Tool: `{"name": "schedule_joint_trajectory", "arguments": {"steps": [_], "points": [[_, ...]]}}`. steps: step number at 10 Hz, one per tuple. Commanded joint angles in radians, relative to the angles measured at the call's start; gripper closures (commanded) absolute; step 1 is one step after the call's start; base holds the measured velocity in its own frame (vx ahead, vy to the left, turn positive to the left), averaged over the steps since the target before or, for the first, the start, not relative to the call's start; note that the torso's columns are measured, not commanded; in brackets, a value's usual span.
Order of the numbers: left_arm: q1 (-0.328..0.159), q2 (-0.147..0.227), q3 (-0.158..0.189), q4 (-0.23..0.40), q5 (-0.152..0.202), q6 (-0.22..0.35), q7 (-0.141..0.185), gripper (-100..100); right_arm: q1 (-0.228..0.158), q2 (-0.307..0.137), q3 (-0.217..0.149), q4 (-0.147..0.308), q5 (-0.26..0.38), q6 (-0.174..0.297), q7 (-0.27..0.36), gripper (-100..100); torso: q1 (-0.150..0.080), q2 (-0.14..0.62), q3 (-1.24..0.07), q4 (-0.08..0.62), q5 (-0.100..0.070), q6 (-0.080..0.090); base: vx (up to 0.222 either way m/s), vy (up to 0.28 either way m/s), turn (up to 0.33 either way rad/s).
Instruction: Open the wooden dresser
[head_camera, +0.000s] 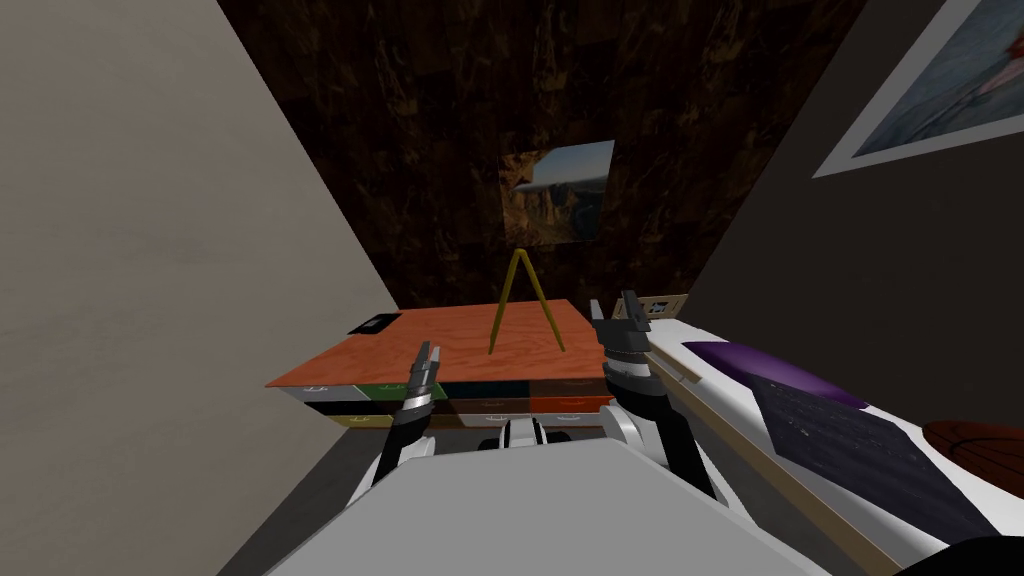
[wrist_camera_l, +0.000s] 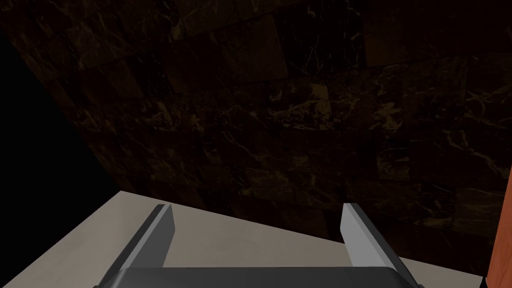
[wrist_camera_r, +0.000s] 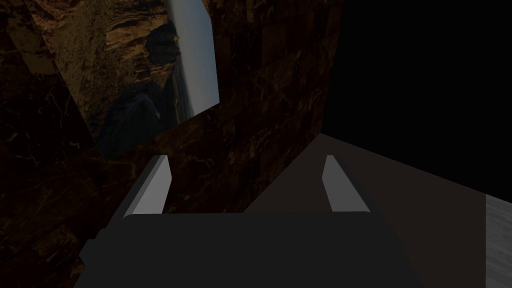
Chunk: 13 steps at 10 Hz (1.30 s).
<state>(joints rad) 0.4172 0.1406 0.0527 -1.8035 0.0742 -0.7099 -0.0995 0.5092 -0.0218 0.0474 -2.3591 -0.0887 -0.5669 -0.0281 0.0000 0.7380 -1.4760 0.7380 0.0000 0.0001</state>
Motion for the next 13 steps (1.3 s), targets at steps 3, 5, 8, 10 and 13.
{"name": "schedule_joint_trajectory", "arguments": {"steps": [3,5,8,10,13], "points": [[-0.032,0.002,-0.005,0.120,-0.002,-0.047,-0.007,-100,0.000,0.000,0.000,0.000,0.000,0.000,0.000,0,0.000,0.000,0.000,0.000,0.000,0.000,0.002,-0.009,-0.034],[-0.045,0.003,-0.006,0.168,-0.003,-0.066,-0.009,-100,0.000,0.000,0.000,0.000,0.000,0.000,0.000,0,0.000,0.000,0.000,0.000,0.000,0.000,0.002,-0.010,-0.031],[-0.057,0.003,-0.008,0.240,-0.004,-0.085,-0.011,-100,0.000,0.000,0.000,0.000,0.000,0.000,0.000,0,0.000,0.000,0.000,0.000,0.000,0.000,0.002,-0.010,-0.030],[-0.070,0.002,-0.010,0.295,-0.005,-0.103,-0.014,-100,0.000,0.000,0.000,0.000,0.000,0.000,0.000,0,0.000,0.000,0.000,0.000,0.000,0.000,0.001,-0.010,-0.032],[-0.096,0.001,-0.014,0.392,-0.007,-0.141,-0.018,-100,0.000,0.000,0.000,0.000,0.000,0.000,0.000,0,0.000,0.000,0.000,0.000,0.000,0.000,0.002,-0.011,-0.040]]}}
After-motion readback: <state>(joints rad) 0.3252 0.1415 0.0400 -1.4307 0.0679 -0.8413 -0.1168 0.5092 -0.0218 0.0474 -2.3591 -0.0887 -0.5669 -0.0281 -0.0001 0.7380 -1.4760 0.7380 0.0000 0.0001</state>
